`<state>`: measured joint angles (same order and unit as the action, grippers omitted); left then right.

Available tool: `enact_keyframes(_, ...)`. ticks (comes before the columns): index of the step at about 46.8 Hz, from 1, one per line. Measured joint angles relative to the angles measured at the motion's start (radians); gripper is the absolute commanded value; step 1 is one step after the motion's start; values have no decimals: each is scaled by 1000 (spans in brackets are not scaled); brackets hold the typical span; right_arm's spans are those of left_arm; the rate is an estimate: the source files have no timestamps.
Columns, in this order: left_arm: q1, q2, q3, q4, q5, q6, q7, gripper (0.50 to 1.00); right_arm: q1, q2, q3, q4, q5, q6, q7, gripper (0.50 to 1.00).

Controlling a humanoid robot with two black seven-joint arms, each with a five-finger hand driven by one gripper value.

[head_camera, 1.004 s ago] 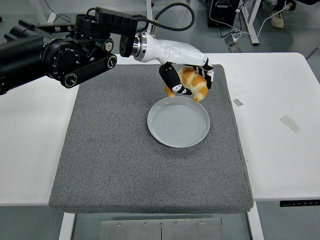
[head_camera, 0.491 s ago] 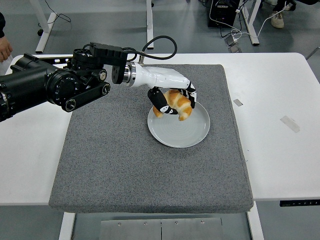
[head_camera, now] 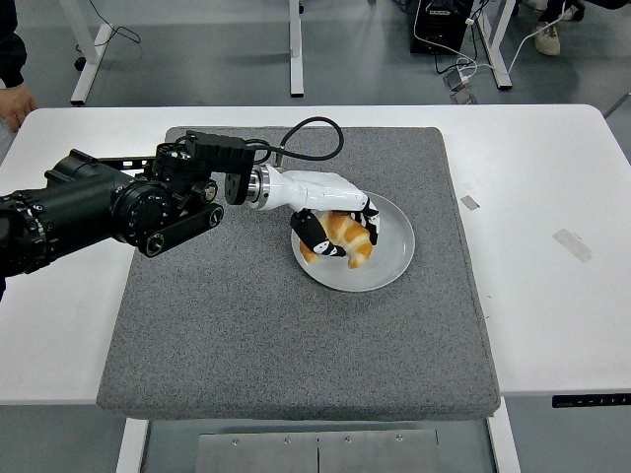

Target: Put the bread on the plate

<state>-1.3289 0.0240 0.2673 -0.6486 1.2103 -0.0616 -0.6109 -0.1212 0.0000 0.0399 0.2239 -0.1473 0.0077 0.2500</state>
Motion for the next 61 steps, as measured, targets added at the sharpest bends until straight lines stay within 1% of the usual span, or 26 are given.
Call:
enact_keyframes(4,9,-11,0,15,0,6,0,616,0,0,0,0,0,0,0,1000)
enact_keyframes(9,24,-23,0,41,0,27,0,616,0,0,0,0,0,0,0,1000)
enact_keyframes(20,34,-24,4,81,0,34,0,616,0,0,0,0,0,0,0,1000)
enact_keyframes(30,37,-24,20,86,0,52,0,616,0,0,0,-1,0,0,0,1000)
enact_keyframes(40,37,-24,20,86,-1,52,0,625,0,0,0,-1,0,0,0,1000)
enact_keyframes(43,37,-24,20,86,-1,53,0,643,0,0,0,-2,0,0,0,1000)
enact_keyframes(46,37,-24,20,86,-1,55,0,675,-1,0,0,-2,0,0,0,1000)
enact_keyframes(48,38,-24,20,86,-1,59,0,713,-1,0,0,-2,0,0,0,1000)
enact_keyframes(50,38,-24,20,86,-1,68,0,737,-1,0,0,-2,0,0,0,1000)
enact_keyframes(53,38,-24,20,86,-1,84,0,760,-1,0,0,-2,0,0,0,1000)
enact_keyframes(57,38,-24,20,86,-3,91,0,792,-2,0,0,-2,0,0,0,1000)
enact_keyframes(61,41,-24,20,86,-3,92,0,808,-2,0,0,-2,0,0,0,1000)
